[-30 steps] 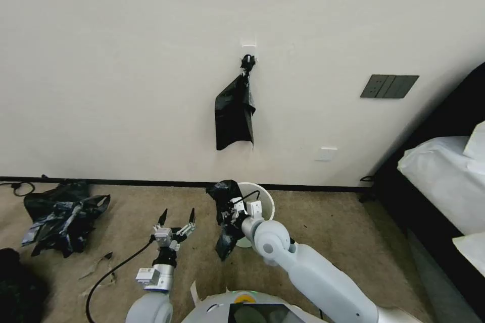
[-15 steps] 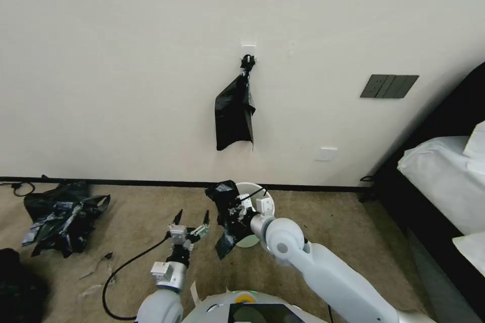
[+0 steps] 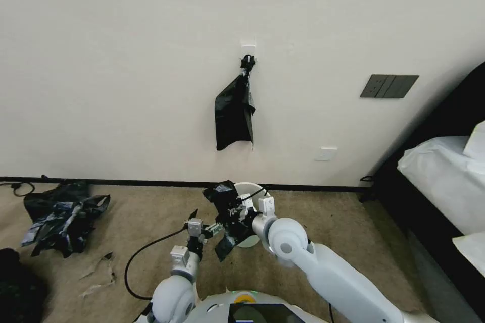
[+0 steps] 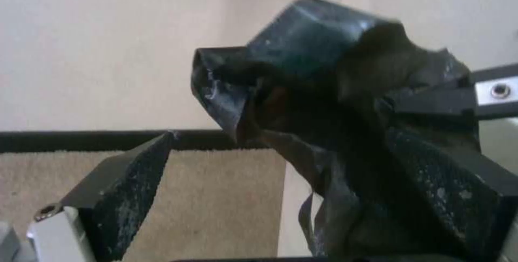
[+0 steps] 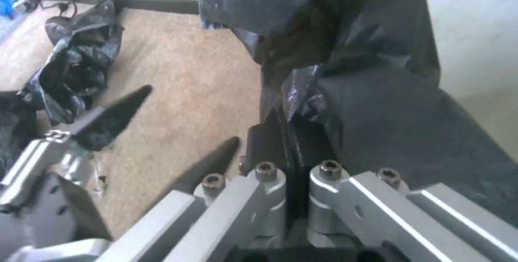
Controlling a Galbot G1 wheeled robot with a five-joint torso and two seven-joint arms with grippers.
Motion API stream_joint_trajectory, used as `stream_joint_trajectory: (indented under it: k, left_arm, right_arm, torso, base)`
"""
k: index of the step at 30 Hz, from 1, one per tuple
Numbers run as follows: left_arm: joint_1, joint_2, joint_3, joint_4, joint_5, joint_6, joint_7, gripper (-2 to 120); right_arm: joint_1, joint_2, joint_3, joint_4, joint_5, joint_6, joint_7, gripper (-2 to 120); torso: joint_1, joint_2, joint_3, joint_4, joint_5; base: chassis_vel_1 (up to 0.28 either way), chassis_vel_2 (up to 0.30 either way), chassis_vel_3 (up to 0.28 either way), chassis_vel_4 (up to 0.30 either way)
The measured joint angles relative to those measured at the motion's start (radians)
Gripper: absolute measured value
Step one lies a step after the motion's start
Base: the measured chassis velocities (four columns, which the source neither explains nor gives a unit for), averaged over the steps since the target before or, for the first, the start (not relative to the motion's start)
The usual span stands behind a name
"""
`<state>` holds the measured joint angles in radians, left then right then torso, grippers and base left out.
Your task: Place a trash bag onto the trash bin.
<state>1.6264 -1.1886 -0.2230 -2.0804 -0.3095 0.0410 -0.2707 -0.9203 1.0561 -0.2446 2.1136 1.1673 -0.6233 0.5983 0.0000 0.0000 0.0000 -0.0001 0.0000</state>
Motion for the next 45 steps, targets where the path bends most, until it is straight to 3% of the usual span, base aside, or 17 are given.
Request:
stream_joint_trajectory:
  k: [14, 24, 29, 30, 33, 38, 45]
  left_arm:
    - [-0.087, -0.022, 0.051, 0.047, -0.093, 0.101, -0.052, 100]
    - [-0.191, -0.027, 0.102, 0.037, -0.239, 0.314, -0.170, 99]
    - [-0.245, -0.039, 0.124, 0.027, -0.299, 0.416, -0.242, 84]
    - [-0.271, -0.047, 0.136, 0.028, -0.329, 0.465, -0.284, 78]
    - [-0.303, -0.058, 0.149, 0.041, -0.363, 0.514, -0.336, 68]
    - [-0.336, -0.067, 0.154, 0.071, -0.428, 0.556, -0.395, 50]
    - [-0.348, -0.068, 0.149, 0.093, -0.482, 0.578, -0.423, 28]
  right_arm:
    - [0.049, 0.025, -0.058, -0.037, 0.002, 0.000, 0.002, 0]
    - [0.072, 0.021, -0.062, -0.033, 0.031, 0.000, 0.027, 0]
    - [0.070, 0.013, -0.052, -0.023, 0.039, 0.000, 0.029, 0]
    - [0.069, 0.011, -0.049, -0.018, 0.042, 0.000, 0.030, 0]
    - [0.069, 0.009, -0.045, -0.012, 0.047, 0.000, 0.032, 0]
    - [0.066, 0.005, -0.038, -0.004, 0.055, 0.000, 0.034, 0]
    - [0.061, -0.001, -0.031, 0.001, 0.057, 0.001, 0.034, 0]
  torso:
    - [0.000, 0.000, 0.000, 0.0001, 0.0000]
    - [0.000, 0.000, 0.000, 0.0001, 0.0001]
    - [0.000, 0.000, 0.000, 0.0001, 0.0001]
    - [0.000, 0.000, 0.000, 0.0000, 0.0000]
    - [0.000, 0.000, 0.000, 0.0000, 0.0000]
    - [0.000, 0.000, 0.000, 0.0000, 0.0000]
    - [0.000, 0.000, 0.000, 0.0000, 0.0001]
  base:
    - [0.000, 0.000, 0.000, 0.000]
    - [0.000, 0.000, 0.000, 0.000]
    - [0.000, 0.000, 0.000, 0.000]
    - [0.000, 0.000, 0.000, 0.000]
    - [0.000, 0.000, 0.000, 0.000]
    - [0.000, 0.000, 0.000, 0.000]
    - [0.000, 0.000, 0.000, 0.000]
